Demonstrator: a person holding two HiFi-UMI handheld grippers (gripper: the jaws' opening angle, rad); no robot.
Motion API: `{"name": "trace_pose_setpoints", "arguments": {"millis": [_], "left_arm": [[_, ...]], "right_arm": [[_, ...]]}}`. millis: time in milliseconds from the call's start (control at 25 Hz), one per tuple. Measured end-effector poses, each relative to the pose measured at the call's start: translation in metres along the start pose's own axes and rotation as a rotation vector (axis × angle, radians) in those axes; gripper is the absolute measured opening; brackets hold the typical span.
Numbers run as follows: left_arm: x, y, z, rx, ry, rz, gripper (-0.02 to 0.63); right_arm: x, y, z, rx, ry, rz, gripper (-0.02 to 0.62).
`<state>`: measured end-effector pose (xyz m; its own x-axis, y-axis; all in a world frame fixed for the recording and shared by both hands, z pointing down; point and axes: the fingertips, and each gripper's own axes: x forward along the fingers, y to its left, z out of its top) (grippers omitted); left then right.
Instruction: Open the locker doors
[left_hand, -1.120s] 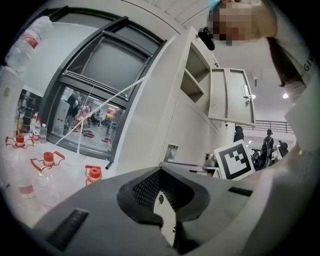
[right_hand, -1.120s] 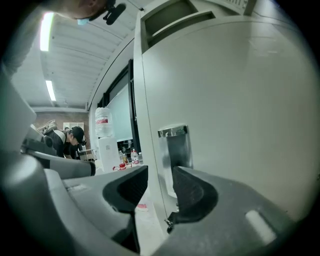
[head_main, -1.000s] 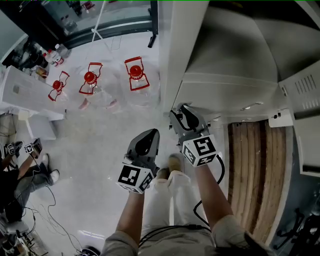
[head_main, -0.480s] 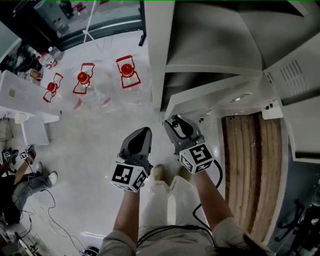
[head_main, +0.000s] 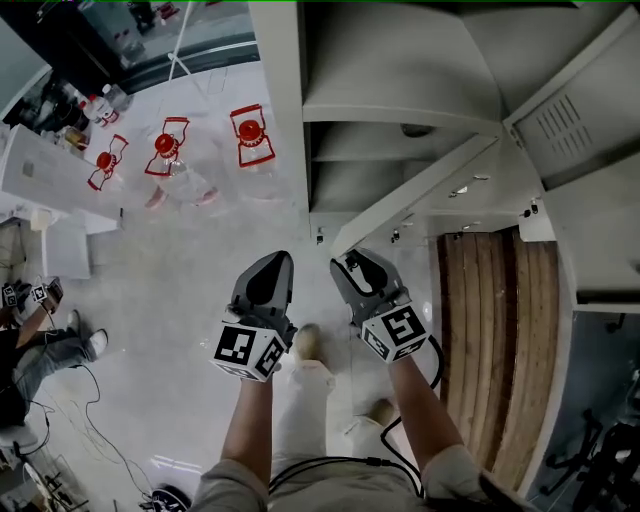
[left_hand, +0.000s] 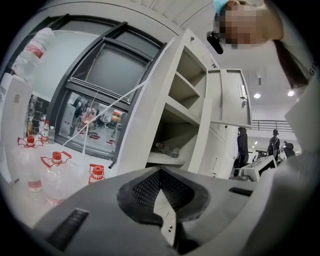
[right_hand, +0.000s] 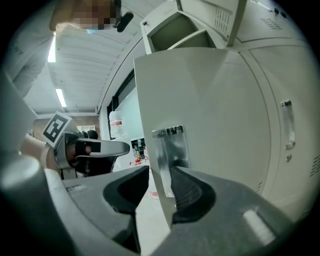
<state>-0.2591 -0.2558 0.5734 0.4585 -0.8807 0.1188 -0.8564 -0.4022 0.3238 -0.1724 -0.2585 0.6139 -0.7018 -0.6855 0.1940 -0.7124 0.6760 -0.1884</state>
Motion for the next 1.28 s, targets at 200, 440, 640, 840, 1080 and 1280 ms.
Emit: {"name": "trace_pose_setpoints", "arguments": {"millis": [200, 440, 640, 840, 1080, 1280], "left_arm": [[-0.016, -0.027, -0.008, -0.012, -0.012, 0.023, -0.002], [-0.023, -0.059, -0.014, 0.008, -0.013, 0.018, -0.002], [-0.028, -0.079, -0.019, 0.016, -0.012, 0.015, -0.002], [-0.029, -0.098, -0.020, 0.023, -0.016, 0.003, -0.002], [-0.027, -0.118, -0.019, 0.028, -0.021, -0.016, -0.002], [-0.026, -0.129, -0.019, 0.035, -0.018, -0.029, -0.002]], "right_arm": [[-0.038, 0.002, -0.008, -0.025, 0.004, 0.023, 0.130], [-0.073, -0.005, -0.014, -0.035, -0.002, 0.016, 0.130], [-0.098, -0.010, -0.018, -0.046, 0.001, 0.008, 0.133], [-0.122, -0.020, -0.021, -0.069, 0.011, -0.005, 0.137], [-0.148, -0.031, -0.025, -0.070, 0.023, -0.033, 0.133], [-0.165, -0.040, -0.026, -0.073, 0.024, -0.061, 0.124]]}}
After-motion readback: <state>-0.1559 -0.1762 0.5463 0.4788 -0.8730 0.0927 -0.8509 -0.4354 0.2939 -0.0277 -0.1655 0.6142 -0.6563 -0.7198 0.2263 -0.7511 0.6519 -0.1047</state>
